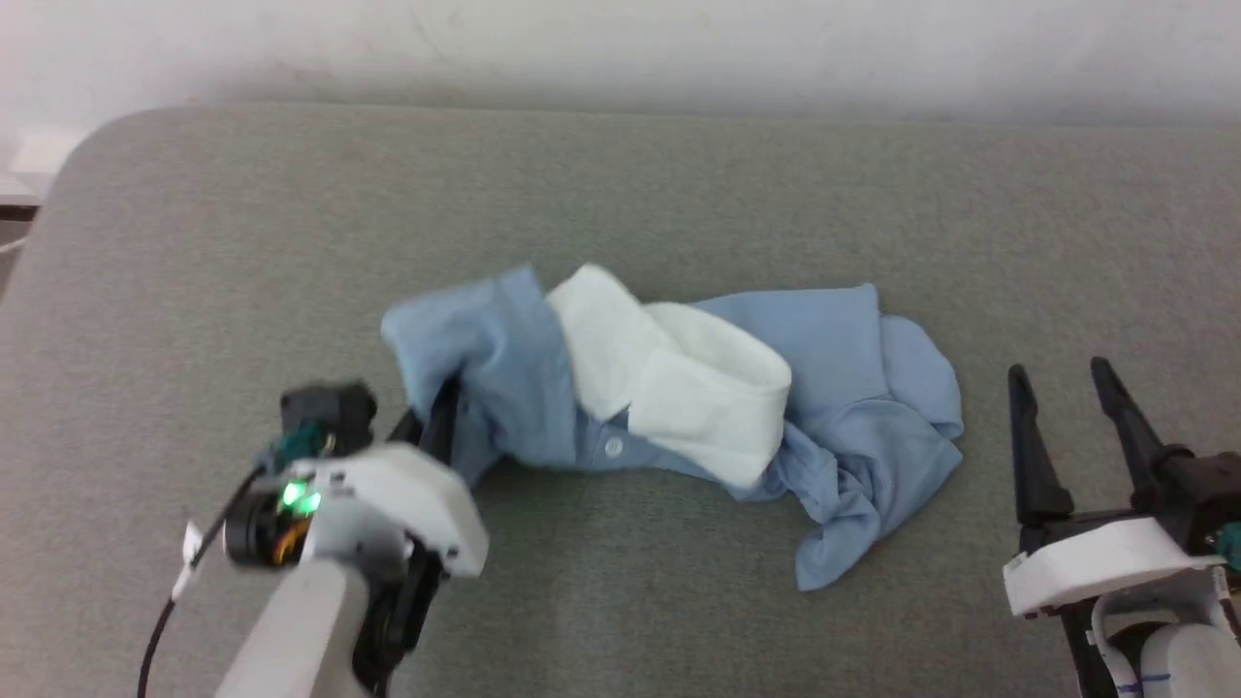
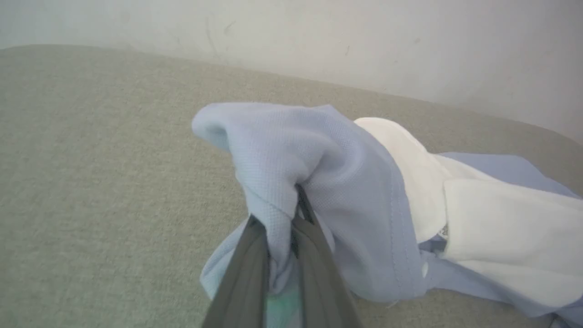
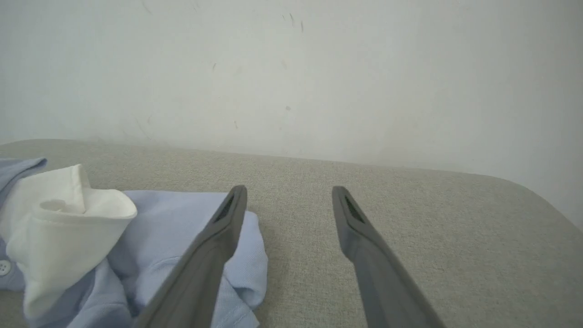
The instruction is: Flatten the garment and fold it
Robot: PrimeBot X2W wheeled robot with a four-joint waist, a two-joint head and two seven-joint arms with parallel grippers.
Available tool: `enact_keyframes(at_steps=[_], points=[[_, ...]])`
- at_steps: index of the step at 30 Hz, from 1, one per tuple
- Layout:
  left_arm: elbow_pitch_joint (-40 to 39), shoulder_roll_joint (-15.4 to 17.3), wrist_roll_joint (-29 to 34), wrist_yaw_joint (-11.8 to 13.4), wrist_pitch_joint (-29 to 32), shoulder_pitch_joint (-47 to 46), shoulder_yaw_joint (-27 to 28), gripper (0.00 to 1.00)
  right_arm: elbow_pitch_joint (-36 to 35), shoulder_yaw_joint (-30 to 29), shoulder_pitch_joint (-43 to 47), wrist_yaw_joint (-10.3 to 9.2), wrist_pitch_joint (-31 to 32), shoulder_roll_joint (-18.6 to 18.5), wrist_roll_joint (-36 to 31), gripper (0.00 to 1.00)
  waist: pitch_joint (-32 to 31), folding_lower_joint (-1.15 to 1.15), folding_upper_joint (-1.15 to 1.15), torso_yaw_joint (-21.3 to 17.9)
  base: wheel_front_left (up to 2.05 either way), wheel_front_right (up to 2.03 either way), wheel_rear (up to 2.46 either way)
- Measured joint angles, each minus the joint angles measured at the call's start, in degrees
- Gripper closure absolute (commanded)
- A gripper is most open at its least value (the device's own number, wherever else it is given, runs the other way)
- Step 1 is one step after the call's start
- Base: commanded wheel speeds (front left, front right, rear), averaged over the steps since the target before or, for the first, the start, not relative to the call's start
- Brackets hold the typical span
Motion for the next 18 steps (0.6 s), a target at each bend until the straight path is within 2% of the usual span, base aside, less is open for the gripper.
enact_keyframes(at_steps=[4, 5, 6, 9, 12, 15, 18], points=[[1.94, 0.43, -0.78, 2.19, -0.81, 5.92, 1.35, 1.00, 0.87, 0.75, 0.32, 0.00, 0.75, 0.03, 0.01, 0.00, -1.65, -0.01, 0.00, 1.84, 0.00, 0.00, 0.00], [2.66, 0.43, -0.80, 2.70, -1.34, 6.95, 1.63, 0.77, 1.08, 0.86, 0.47, 0.00, 0.86, 0.02, 0.02, 0.00, -2.04, -0.01, 0.00, 2.23, 0.00, 0.00, 0.00], [3.27, 0.35, -0.79, 3.18, -2.15, 7.75, 1.97, 0.02, 1.33, 0.98, 0.58, 0.00, 0.88, 0.03, 0.02, 0.00, -2.40, -0.01, 0.00, 2.57, 0.00, 0.00, 0.00], [4.61, 0.33, -0.60, 3.66, -5.70, 8.77, 2.32, 0.00, 1.86, 1.27, 0.90, 0.00, 0.96, 0.04, 0.03, 0.00, -3.48, -0.01, 0.00, 3.42, 0.00, 0.00, 0.00], [3.94, -0.01, -0.21, 3.03, -12.48, 8.71, 2.87, 0.00, 2.35, 1.27, 1.31, 0.00, 1.29, 0.03, 0.18, 0.00, -4.55, 0.00, 0.00, 4.10, 0.00, 0.00, 0.00], [2.86, 0.14, 1.14, 1.19, -18.96, 8.66, 3.19, 0.00, 2.52, 1.38, 1.66, 0.00, 1.34, 0.04, 0.21, 0.00, -5.73, -0.01, 0.00, 4.64, 0.00, 0.00, 0.00], [0.81, 1.71, 4.99, -0.08, -21.52, 8.66, 3.13, 0.00, 2.53, 1.60, 2.18, 0.00, 1.53, 0.03, 0.21, 0.00, -6.93, 0.00, 0.00, 5.12, 0.00, 0.00, 0.00]])
